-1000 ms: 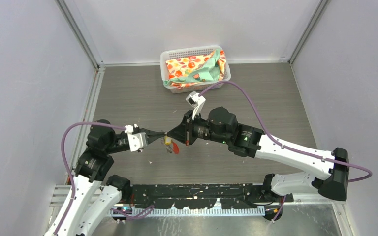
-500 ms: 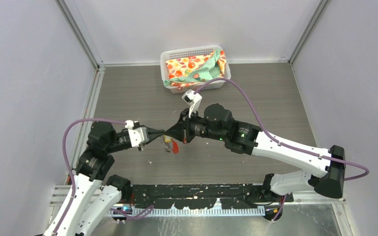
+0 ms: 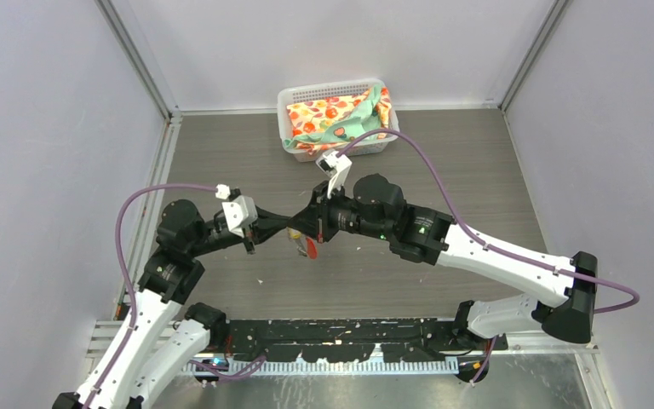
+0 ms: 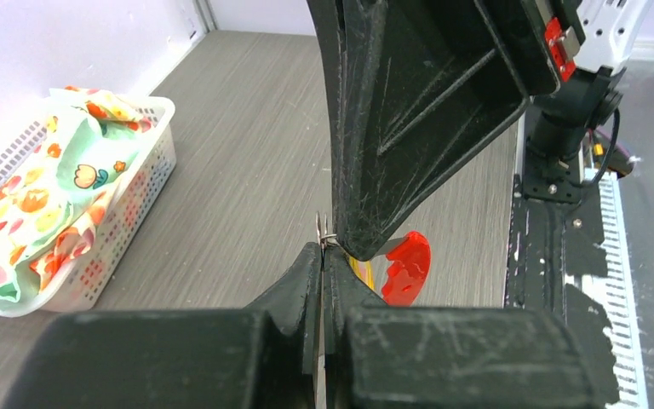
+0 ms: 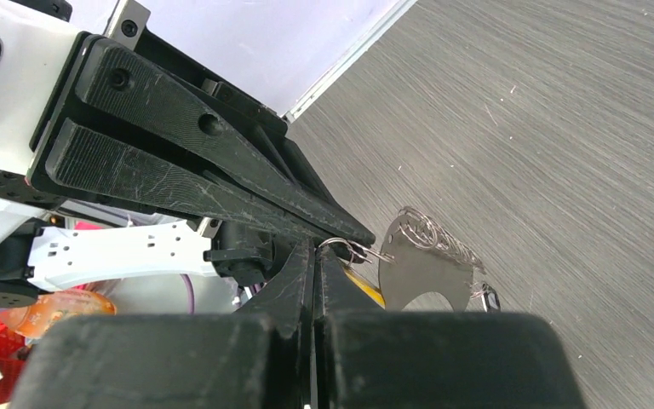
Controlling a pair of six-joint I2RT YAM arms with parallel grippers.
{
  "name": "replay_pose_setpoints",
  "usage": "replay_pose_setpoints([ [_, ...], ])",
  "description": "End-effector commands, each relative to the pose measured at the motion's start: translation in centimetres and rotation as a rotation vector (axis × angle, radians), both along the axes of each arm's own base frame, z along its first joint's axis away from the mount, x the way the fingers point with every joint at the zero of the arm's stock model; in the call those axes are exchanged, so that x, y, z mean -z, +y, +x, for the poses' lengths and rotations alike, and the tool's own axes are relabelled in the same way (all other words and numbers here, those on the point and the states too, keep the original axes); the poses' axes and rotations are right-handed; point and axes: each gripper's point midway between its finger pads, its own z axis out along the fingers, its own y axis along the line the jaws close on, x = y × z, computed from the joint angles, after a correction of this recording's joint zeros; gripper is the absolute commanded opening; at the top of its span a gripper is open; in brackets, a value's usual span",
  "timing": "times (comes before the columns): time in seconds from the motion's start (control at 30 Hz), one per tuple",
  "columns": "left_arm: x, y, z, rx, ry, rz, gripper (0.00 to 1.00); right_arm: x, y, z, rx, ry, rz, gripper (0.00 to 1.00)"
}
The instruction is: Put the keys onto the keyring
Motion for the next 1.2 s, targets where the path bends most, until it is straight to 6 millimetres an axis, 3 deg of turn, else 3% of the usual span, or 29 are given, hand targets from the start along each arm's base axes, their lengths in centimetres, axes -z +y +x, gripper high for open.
replay_pose_setpoints([
  [0.0, -3.8, -0.9, -0.5, 0.049, -0.081, -0.119, 0.0, -3.9, 0.4, -0.6, -0.024, -0.048, 0.092, 0.01],
  [0.07, -4.5, -1.2, -0.8, 0.079, -0.086, -0.143, 0.0, -4.6, 0.1, -0.8, -0.029, -0.055, 0.098, 0.02],
  [0.23, -7.2, -1.9, -0.6, 0.121, -0.091, -0.208, 0.0, -6.3, -0.4, -2.1, -0.084, -0.052, 0.093, 0.3],
  [0.33, -8.7, -2.1, -0.6, 0.137, -0.102, -0.242, 0.0, -7.5, -1.0, -2.9, -0.111, -0.044, 0.107, 0.38],
  [0.77, -11.3, -2.3, -1.7, 0.193, -0.125, -0.309, 0.0, -11.3, -5.5, -6.2, -0.182, -0.025, 0.027, 0.54],
  [0.97, -11.4, -2.2, -1.7, 0.193, -0.127, -0.312, 0.0, -12.1, -5.5, -7.2, -0.235, -0.009, 0.03, 0.54],
  [1.07, -11.6, -2.2, -2.0, 0.199, -0.124, -0.316, 0.0, -13.1, -6.3, -6.9, -0.216, -0.04, 0.042, 0.55],
  [1.17, -11.9, -2.2, -2.7, 0.227, -0.12, -0.317, 0.0, -13.1, -8.4, -5.1, -0.134, -0.119, -0.013, 0.56],
])
